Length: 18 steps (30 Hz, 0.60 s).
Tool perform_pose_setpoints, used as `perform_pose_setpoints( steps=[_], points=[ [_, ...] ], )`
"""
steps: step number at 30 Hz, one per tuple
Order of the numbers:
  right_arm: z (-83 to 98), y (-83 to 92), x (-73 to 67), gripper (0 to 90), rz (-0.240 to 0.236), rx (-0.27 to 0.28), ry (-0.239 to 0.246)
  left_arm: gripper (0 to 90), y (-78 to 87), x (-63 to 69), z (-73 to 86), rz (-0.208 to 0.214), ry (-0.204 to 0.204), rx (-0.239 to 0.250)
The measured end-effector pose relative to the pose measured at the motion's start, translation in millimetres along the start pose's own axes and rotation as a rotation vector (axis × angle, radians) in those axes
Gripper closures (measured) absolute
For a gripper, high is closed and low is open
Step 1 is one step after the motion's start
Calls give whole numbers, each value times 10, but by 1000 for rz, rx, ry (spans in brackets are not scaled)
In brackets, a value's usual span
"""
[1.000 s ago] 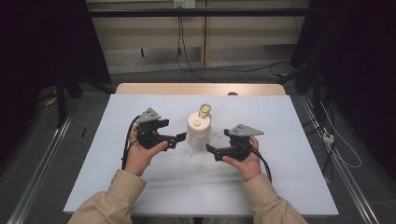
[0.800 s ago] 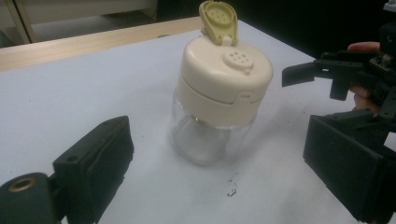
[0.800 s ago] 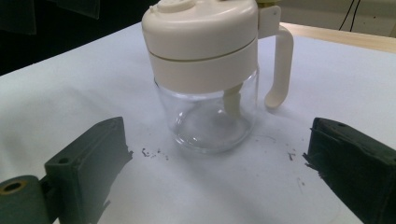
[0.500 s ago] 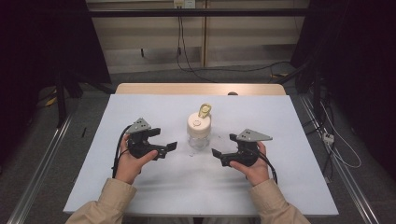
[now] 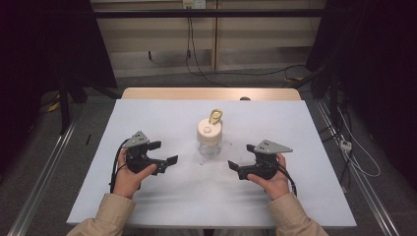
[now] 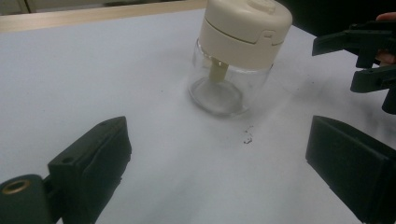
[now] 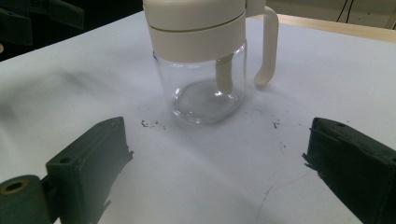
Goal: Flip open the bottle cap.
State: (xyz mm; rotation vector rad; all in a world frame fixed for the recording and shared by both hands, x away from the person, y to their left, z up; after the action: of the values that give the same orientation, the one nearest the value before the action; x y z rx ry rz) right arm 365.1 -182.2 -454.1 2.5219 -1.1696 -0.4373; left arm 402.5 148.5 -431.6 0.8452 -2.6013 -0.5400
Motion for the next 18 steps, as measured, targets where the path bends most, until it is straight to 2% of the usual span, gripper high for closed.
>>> perform_pose_setpoints(
  steps=[6,12,18],
  points=[
    [50,62,40,50,10,-6,-6,62,51,-48,75,-11,10,-3],
    [82,136,57,52,17,-6,2,62,139,-85,107,-27,-4,0],
    [125,213,68,53,21,-4,2,62,189,-94,165,-23,-3,-4]
  ],
)
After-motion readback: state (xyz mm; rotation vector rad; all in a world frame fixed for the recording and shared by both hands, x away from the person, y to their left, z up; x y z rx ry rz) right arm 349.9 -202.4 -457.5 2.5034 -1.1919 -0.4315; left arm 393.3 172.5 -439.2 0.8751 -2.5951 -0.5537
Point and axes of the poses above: each handheld gripper's, and its own axes: y roughly backward along the jaws, z roughly out of its underside, x roughly to its right, the point moved 4 cm from there along -y, roughly forward along the jaws
